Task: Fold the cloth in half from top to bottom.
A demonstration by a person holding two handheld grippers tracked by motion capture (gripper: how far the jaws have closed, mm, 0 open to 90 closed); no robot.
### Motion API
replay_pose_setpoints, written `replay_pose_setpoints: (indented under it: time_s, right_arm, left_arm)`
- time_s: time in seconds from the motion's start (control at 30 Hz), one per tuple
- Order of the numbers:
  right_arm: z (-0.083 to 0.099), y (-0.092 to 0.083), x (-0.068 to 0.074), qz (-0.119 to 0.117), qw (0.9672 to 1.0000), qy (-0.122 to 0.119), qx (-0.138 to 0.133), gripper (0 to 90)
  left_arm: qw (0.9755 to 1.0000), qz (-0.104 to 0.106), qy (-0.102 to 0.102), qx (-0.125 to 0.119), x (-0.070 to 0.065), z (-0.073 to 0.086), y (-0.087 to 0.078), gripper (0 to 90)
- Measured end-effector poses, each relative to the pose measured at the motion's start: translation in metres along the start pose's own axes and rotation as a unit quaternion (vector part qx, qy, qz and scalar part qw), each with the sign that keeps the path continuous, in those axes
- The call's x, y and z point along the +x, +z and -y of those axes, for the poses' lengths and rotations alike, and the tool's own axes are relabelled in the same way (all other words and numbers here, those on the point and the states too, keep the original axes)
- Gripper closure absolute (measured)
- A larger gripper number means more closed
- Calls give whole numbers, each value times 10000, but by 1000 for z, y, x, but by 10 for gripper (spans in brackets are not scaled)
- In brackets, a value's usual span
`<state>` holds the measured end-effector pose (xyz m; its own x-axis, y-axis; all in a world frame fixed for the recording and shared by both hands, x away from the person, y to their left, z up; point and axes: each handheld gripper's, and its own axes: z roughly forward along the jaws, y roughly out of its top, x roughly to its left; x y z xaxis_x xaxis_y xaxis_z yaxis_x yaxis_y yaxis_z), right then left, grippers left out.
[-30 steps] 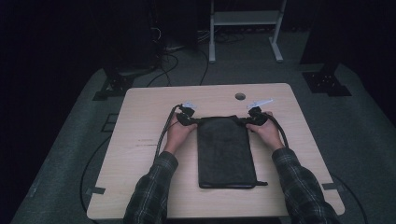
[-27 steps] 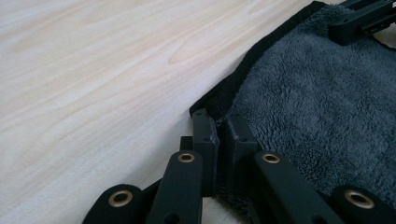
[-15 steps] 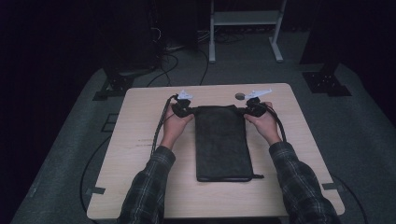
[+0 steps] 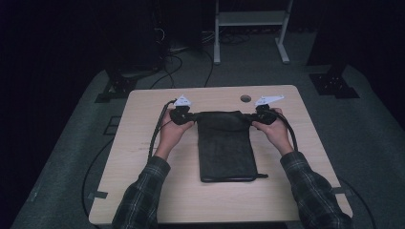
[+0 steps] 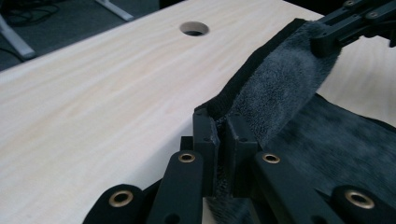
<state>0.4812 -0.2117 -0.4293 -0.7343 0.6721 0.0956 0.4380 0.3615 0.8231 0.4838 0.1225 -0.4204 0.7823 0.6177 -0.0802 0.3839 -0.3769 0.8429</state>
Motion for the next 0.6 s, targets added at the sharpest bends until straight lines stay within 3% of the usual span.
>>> replay_pose_setpoints:
  time_s: [0.4, 0.6]
  right_arm:
    - [29, -19, 22, -248, 9996, -122, -68, 812]
    - [39, -32, 41, -363, 9990, -256, -78, 812]
  left_arm:
    - [9992, 373, 28, -133, -30, 24, -20, 843]
    - [9987, 452, 229, -88, -46, 31, -35, 842]
